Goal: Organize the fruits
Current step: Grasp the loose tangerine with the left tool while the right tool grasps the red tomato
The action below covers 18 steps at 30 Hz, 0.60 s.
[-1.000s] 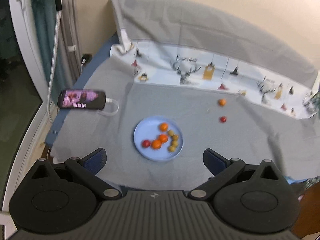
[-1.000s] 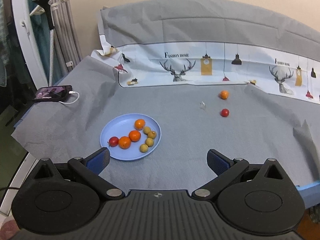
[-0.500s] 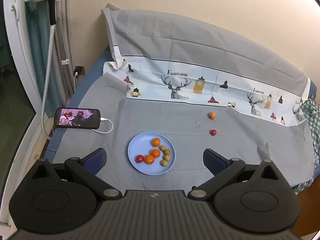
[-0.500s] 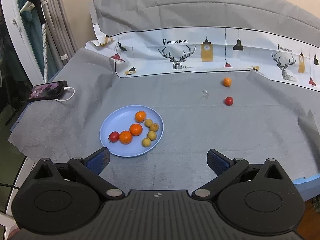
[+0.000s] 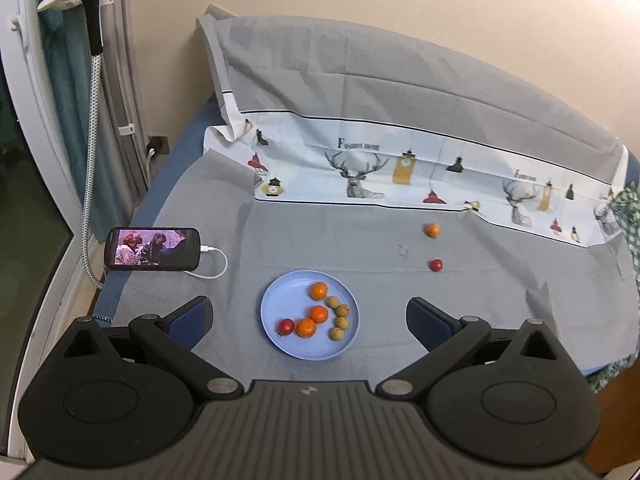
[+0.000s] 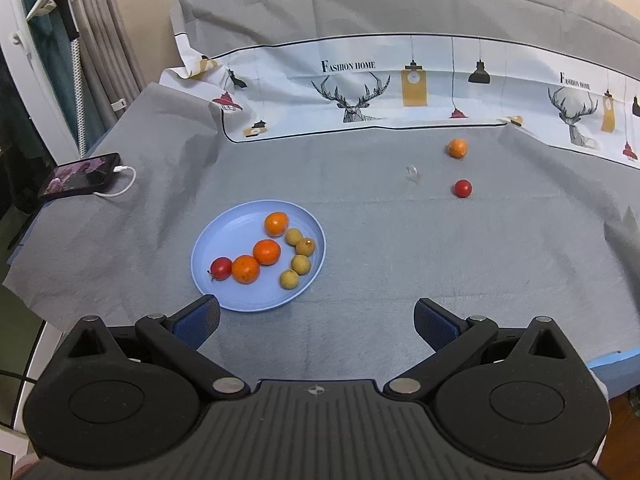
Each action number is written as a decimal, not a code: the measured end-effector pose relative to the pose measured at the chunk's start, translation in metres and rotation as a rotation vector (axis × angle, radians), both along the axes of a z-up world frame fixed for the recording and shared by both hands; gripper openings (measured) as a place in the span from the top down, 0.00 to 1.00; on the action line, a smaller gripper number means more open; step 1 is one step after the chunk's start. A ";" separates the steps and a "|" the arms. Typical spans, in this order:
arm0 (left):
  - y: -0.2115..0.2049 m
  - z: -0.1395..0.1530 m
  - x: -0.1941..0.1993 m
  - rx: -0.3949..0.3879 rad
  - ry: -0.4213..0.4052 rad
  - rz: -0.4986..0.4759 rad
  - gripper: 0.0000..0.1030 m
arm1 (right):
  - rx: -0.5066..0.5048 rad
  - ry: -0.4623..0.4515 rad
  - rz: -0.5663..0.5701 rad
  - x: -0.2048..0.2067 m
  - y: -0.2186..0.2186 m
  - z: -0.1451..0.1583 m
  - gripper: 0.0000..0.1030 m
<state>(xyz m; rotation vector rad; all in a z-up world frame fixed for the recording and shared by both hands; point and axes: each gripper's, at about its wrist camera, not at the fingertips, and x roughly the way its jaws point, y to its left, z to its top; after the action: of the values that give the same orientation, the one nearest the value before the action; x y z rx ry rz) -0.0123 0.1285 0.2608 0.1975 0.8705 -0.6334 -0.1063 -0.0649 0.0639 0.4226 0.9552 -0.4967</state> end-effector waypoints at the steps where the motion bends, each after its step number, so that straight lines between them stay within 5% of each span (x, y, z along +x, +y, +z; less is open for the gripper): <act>1: -0.004 -0.004 0.002 0.009 -0.005 0.001 0.00 | 0.002 -0.001 -0.004 0.001 -0.002 -0.002 0.01; 12: -0.079 -0.116 0.056 0.114 0.190 -0.176 0.00 | -0.105 -0.067 -0.222 0.010 -0.090 -0.056 0.01; 18: -0.125 -0.180 0.092 0.222 0.210 -0.115 0.00 | -0.201 -0.071 -0.292 0.032 -0.184 -0.131 0.01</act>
<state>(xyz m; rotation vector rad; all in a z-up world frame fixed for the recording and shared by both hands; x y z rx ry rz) 0.0799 0.0030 0.0805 0.3884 1.1392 -0.6726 -0.0739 -0.2489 -0.0674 0.3964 0.7690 -0.8299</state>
